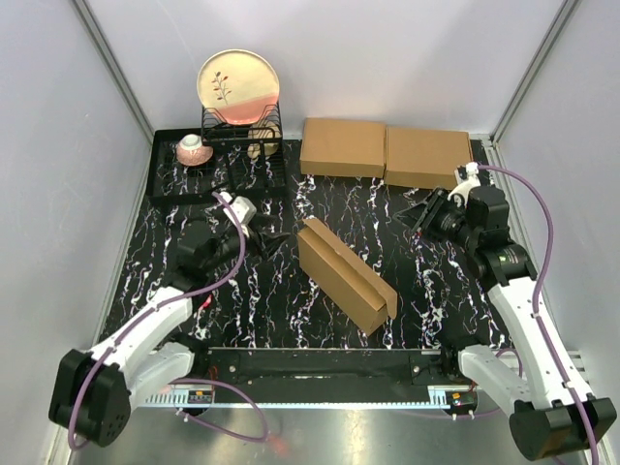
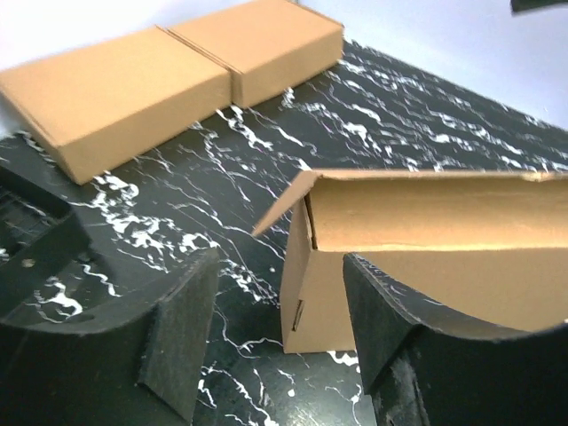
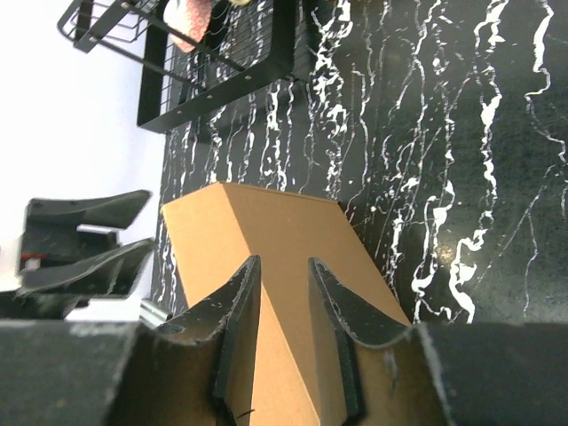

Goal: Fold the paper box

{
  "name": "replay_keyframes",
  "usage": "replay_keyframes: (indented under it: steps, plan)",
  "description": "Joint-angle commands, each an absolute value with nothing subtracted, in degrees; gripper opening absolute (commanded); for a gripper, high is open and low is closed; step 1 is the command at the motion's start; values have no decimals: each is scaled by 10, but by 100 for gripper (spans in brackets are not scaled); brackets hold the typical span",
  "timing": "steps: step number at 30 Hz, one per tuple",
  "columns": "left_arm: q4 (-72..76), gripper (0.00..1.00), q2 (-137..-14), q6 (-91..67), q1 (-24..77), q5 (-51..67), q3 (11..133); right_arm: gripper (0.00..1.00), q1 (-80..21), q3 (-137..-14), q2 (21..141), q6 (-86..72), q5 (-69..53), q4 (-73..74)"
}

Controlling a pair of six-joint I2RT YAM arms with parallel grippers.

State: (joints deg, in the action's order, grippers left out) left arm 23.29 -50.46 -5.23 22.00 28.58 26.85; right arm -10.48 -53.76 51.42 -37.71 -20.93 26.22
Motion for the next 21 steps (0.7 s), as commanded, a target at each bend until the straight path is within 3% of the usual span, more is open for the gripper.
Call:
replay_keyframes:
  steps: [1,21]
  plan:
    - [319,61,-567,-5,210,398,288,34,-106,-546,495,-374,-257,263]
    - [404,56,-701,2,198,462,366,34,-106,-559,487,-373,-284,271]
